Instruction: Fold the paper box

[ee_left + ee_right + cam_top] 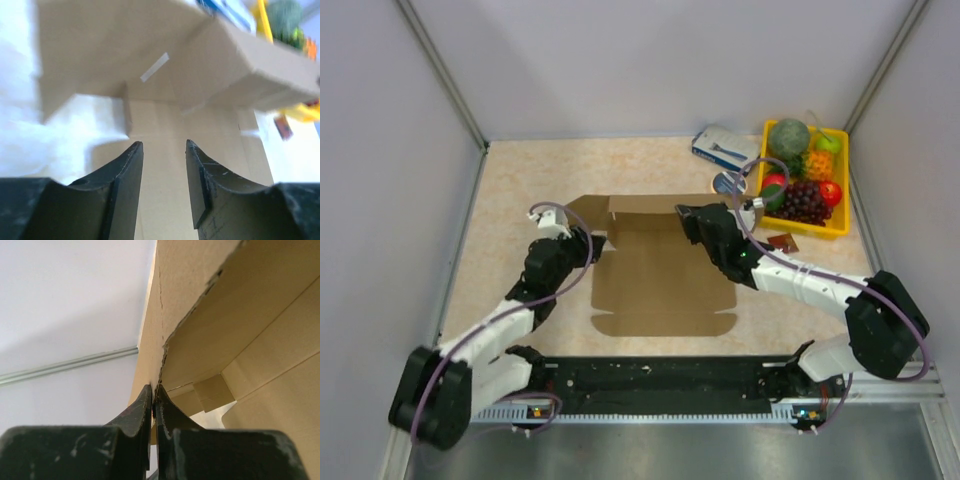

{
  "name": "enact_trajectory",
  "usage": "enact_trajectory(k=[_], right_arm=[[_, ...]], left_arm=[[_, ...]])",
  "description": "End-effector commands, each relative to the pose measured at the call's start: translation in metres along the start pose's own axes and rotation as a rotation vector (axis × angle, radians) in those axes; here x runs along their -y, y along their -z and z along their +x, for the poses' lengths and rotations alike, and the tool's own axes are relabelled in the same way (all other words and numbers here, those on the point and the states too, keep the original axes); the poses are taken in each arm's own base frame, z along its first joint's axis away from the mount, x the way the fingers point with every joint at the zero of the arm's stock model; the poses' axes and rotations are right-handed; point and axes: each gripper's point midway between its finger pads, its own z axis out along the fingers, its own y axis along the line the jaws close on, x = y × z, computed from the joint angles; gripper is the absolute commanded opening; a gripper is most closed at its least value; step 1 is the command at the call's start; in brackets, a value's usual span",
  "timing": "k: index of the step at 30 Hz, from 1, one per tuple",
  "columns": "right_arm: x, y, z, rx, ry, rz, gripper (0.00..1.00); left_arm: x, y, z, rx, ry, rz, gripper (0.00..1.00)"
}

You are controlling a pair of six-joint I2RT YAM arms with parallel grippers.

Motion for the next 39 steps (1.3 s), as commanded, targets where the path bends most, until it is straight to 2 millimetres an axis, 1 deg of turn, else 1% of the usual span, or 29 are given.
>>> enact_trajectory(k=[1, 2, 3, 4, 5, 6, 7, 8, 9, 10, 11, 12, 13, 14, 15, 16, 17, 18, 19, 20, 21, 24, 26, 27, 29, 32, 35, 37, 39], right_arm=[[0.027, 0.0, -0.012, 0.026, 0.079, 0.074, 0.0], [0.027, -0.002, -0.012, 0.022, 0.074, 0.073, 0.0], [0.027, -0.002, -0.012, 0.019, 0.073, 0.072, 0.0], [0.028, -0.002, -0.011, 0.016, 0.068, 0.073, 0.0], [0.029, -0.003, -0.011, 0.011, 0.067, 0.074, 0.0], [0.029, -0.004, -0.01, 0.009, 0.062, 0.07, 0.0], [0.028, -0.005, -0.009, 0.006, 0.059, 0.068, 0.0], [0.027, -0.004, -0.008, -0.002, 0.057, 0.065, 0.0], [0.026, -0.005, -0.008, -0.004, 0.055, 0.061, 0.0], [0.027, -0.006, -0.007, -0.005, 0.056, 0.061, 0.0], [0.026, -0.006, -0.006, -0.01, 0.053, 0.059, 0.0], [0.027, -0.006, -0.005, -0.015, 0.055, 0.059, 0.0], [0.026, -0.007, -0.004, -0.018, 0.053, 0.057, 0.0], [0.026, -0.007, -0.004, -0.02, 0.051, 0.056, 0.0], [0.027, -0.007, -0.003, -0.023, 0.053, 0.057, 0.0], [0.026, -0.007, -0.004, -0.02, 0.052, 0.055, 0.0], [0.025, -0.007, -0.005, -0.017, 0.048, 0.054, 0.0], [0.025, -0.007, -0.006, -0.017, 0.051, 0.054, 0.0], [0.026, -0.007, -0.006, -0.017, 0.051, 0.057, 0.0], [0.026, -0.007, -0.007, -0.014, 0.054, 0.058, 0.0], [0.026, -0.007, -0.006, -0.017, 0.054, 0.058, 0.0], [0.032, -0.007, -0.006, -0.021, 0.052, 0.064, 0.0], [0.036, -0.006, -0.006, -0.022, 0.06, 0.068, 0.0], [0.037, -0.006, -0.006, -0.021, 0.066, 0.073, 0.0], [0.035, -0.006, -0.006, -0.021, 0.066, 0.069, 0.0], [0.033, -0.006, -0.006, -0.024, 0.062, 0.065, 0.0], [0.031, -0.006, -0.004, -0.032, 0.06, 0.063, 0.0], [0.03, -0.005, -0.002, -0.033, 0.062, 0.063, 0.0], [0.028, -0.004, -0.001, -0.033, 0.064, 0.062, 0.0]], left_arm=[[-0.049, 0.039, -0.056, 0.225, 0.026, -0.354, 0.46], [-0.056, 0.048, -0.059, 0.225, 0.026, -0.407, 0.51], [-0.053, 0.05, -0.076, 0.259, 0.012, -0.423, 0.6], [-0.057, 0.05, -0.083, 0.258, -0.001, -0.448, 0.63], [-0.069, 0.046, -0.072, 0.187, -0.023, -0.512, 0.67], [-0.066, 0.042, -0.086, 0.195, -0.032, -0.525, 0.7], [-0.07, 0.035, -0.087, 0.167, -0.031, -0.519, 0.71], [-0.078, 0.023, -0.077, 0.105, -0.036, -0.53, 0.71], [-0.073, 0.013, -0.087, 0.1, -0.065, -0.492, 0.71], [-0.069, 0.003, -0.085, 0.068, -0.081, -0.45, 0.7], [-0.078, -0.008, -0.075, 0.012, -0.127, -0.459, 0.69], [-0.072, -0.018, -0.085, 0.019, -0.153, -0.432, 0.67], [-0.072, -0.025, -0.083, 0.001, -0.166, -0.428, 0.62], [-0.079, -0.032, -0.075, -0.035, -0.173, -0.441, 0.6], [-0.073, -0.039, -0.082, -0.015, -0.189, -0.404, 0.56], [-0.074, -0.041, -0.078, -0.026, -0.194, -0.397, 0.53], [-0.074, -0.044, -0.076, -0.031, -0.187, -0.388, 0.44], [-0.071, -0.045, -0.075, -0.031, -0.184, -0.371, 0.4], [-0.066, -0.047, -0.076, -0.028, -0.182, -0.344, 0.37], [-0.056, -0.048, -0.074, -0.046, -0.18, -0.29, 0.29], [-0.05, -0.048, -0.076, -0.046, -0.172, -0.27, 0.24], [-0.037, -0.044, -0.073, -0.079, -0.13, -0.233, 0.09], [-0.031, -0.04, -0.072, -0.082, -0.11, -0.214, 0.06], [-0.029, -0.038, -0.063, -0.107, -0.097, -0.191, 0.04], [-0.022, -0.036, -0.059, -0.114, -0.054, -0.163, 0.04], [-0.018, -0.034, -0.039, -0.16, 0.027, -0.13, 0.02], [-0.009, -0.034, -0.03, -0.173, 0.071, -0.075, 0.02], [0.005, -0.036, -0.029, -0.166, 0.088, 0.0, 0.02], [0.011, -0.035, -0.023, -0.166, 0.098, 0.032, 0.02]])
